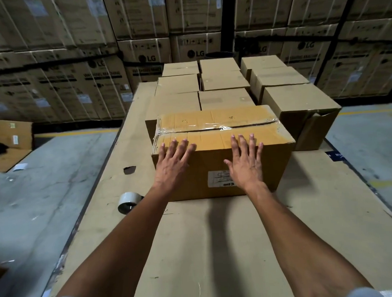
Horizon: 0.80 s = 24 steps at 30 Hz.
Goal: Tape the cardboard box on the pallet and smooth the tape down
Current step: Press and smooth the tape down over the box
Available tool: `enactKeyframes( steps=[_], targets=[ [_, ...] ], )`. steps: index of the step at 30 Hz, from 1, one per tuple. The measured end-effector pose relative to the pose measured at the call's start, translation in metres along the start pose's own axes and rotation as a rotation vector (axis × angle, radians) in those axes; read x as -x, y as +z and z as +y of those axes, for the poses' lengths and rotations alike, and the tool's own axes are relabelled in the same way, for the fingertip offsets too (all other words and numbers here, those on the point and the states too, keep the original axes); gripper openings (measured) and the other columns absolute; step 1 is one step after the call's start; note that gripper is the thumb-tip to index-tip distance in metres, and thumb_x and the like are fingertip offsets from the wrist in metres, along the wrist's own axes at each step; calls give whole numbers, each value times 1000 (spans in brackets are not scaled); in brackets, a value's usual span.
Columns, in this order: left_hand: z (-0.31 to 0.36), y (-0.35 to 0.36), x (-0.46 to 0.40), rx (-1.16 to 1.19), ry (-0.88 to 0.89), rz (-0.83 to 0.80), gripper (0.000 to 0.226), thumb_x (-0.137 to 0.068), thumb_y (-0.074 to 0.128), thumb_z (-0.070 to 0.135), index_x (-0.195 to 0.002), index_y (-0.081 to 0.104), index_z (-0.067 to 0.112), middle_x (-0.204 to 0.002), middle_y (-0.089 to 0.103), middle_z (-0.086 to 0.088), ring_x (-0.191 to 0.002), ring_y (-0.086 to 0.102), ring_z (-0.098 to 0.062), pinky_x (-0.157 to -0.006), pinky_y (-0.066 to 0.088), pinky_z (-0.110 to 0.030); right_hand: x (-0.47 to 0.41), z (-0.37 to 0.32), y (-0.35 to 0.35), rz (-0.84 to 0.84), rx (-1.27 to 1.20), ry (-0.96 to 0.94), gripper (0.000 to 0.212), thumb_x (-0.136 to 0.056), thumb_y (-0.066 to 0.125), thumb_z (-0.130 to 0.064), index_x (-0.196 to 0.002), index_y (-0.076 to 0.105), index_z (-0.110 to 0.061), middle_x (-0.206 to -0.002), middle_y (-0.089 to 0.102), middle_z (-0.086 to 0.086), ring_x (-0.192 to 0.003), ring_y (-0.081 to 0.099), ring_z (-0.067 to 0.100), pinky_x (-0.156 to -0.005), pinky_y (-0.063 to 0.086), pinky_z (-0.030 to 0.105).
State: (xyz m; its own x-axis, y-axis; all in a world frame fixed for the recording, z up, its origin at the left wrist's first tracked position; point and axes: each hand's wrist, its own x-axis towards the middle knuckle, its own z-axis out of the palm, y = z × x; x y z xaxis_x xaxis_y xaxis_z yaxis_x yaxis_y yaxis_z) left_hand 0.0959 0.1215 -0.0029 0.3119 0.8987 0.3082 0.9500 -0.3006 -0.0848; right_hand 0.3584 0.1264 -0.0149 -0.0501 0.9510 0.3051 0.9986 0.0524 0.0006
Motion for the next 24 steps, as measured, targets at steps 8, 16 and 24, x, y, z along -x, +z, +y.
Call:
enactKeyframes(
  steps=[8, 16, 24],
  targets=[
    [-2, -15, 3, 21, 8, -123, 100, -101, 64, 15, -169, -7, 35, -181, -7, -4, -165, -11, -37, -129, -8, -63, 7, -5, -23, -141, -2, 22, 85, -109, 45, -40, -167, -13, -20, -176, -12, 16, -160, -18, 42, -129, -4, 64],
    [-2, -27, 40, 65, -69, -139, 93, -105, 61, 16, -171, -3, 24, -181, -3, -8, -166, -6, -32, -133, -1, -57, 39, -37, -35, -99, -122, -52, 82, -106, 52, -25, -168, -1, -16, -176, -5, 17, -163, -8, 34, -133, 0, 51],
    [-7, -38, 89, 89, -138, -117, 83, -106, 56, 19, -171, 5, 18, -180, 12, -9, -166, 10, -30, -134, 10, -55, 72, -77, -33, -96, -202, -139, 73, -105, 53, -17, -168, 16, -19, -177, -1, 14, -165, -1, 29, -134, 6, 48]
  ],
)
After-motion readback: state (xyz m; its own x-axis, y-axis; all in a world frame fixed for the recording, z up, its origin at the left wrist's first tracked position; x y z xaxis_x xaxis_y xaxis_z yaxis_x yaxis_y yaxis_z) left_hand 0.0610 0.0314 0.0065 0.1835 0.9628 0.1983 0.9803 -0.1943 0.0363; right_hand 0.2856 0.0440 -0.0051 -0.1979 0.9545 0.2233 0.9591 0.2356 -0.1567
